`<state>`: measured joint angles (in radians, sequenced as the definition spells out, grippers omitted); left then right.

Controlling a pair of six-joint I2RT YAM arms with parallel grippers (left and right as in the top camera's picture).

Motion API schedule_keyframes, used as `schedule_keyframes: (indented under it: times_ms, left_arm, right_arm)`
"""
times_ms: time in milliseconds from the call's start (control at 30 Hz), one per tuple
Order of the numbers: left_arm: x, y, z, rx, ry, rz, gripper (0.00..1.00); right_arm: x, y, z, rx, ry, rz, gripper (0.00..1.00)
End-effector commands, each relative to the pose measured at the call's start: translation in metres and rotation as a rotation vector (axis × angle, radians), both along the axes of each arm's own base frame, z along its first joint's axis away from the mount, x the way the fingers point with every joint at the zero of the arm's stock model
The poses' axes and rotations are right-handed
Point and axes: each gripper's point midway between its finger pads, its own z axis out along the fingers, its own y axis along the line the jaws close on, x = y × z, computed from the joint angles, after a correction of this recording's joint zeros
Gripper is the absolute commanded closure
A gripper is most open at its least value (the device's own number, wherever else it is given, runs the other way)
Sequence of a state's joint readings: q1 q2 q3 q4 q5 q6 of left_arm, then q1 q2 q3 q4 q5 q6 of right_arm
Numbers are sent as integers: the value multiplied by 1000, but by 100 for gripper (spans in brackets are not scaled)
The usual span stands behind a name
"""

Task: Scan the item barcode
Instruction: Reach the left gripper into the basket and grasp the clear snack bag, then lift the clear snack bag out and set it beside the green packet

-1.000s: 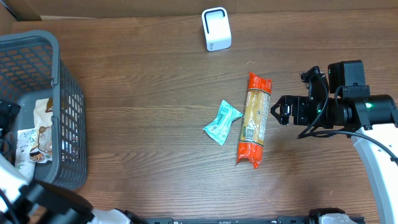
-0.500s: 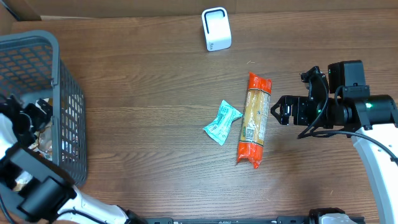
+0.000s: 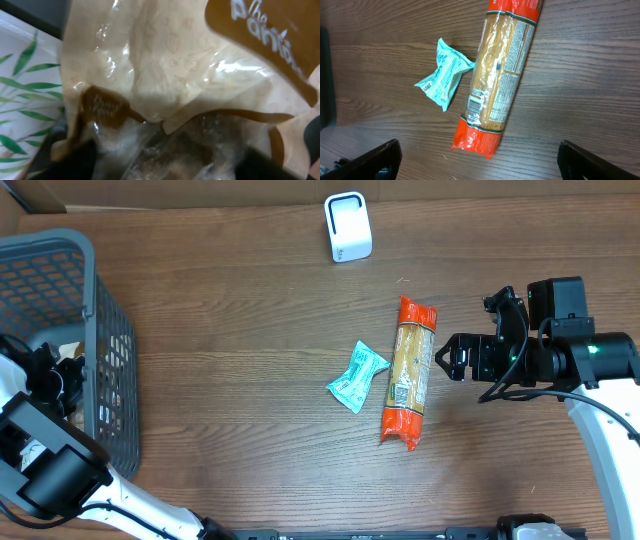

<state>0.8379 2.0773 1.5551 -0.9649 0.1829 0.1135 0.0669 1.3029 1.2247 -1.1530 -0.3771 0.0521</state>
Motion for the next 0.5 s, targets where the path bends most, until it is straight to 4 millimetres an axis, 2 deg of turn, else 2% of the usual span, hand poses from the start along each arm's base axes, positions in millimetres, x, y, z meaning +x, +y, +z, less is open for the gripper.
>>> schedule_keyframes:
  times_ms: [0, 33, 100, 233, 267, 467]
  left_arm:
    - [-12, -15, -40, -78, 85, -27, 54]
    - [-12, -16, -40, -79, 86, -27, 54]
    - [-12, -16, -40, -83, 87, -20, 62]
    - [-14, -19, -39, -95, 95, -12, 93]
    - [-14, -19, -39, -97, 97, 1, 96]
    - [-11, -21, -31, -128, 94, 45, 96]
  right_arm:
    - [5, 0, 6, -1, -25, 0, 0]
    - [5, 0, 6, -1, -25, 0, 0]
    - [4, 0, 6, -1, -24, 0, 0]
    - [4, 0, 6, -1, -24, 0, 0]
    - [4, 0, 6, -1, -24, 0, 0]
    - [5, 0, 7, -1, -29, 0, 0]
